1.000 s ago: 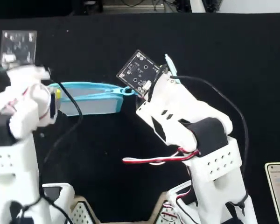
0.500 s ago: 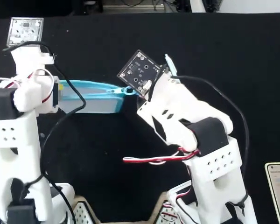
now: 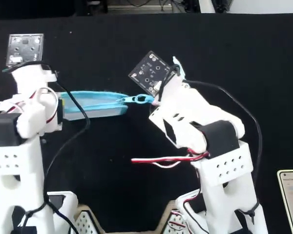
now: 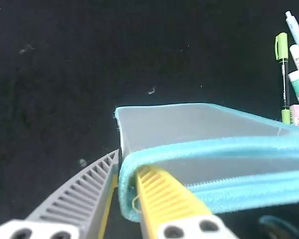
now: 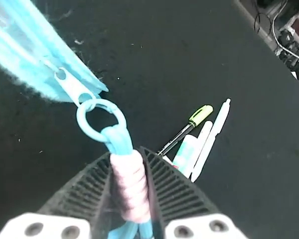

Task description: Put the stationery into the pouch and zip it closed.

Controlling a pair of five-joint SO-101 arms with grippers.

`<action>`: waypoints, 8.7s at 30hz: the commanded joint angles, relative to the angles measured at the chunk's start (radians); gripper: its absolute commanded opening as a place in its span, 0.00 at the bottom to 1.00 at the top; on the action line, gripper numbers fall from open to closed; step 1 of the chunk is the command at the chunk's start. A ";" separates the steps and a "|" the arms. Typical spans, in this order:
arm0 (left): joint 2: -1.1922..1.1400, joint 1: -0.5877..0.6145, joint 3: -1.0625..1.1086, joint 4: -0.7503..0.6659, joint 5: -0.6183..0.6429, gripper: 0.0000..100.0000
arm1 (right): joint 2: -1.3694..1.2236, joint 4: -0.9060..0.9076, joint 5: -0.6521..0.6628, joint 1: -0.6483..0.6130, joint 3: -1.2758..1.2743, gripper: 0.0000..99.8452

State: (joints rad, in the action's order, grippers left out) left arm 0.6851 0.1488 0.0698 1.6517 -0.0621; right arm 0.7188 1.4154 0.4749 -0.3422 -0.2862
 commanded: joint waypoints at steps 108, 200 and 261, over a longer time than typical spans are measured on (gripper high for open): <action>0.031 0.015 0.237 -0.123 -0.066 0.03 | -0.751 -0.247 -0.104 0.373 -0.306 0.13; 0.031 -0.079 0.176 -0.117 0.020 0.03 | -0.007 -0.242 -0.428 0.164 -0.119 0.13; 0.031 -0.079 0.177 -0.114 0.020 0.03 | -0.608 0.109 -0.324 0.193 0.444 0.01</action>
State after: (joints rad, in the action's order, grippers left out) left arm 0.7204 0.0675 0.2585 1.5321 -0.0468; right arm -0.1803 1.4737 0.1803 -0.0660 0.2171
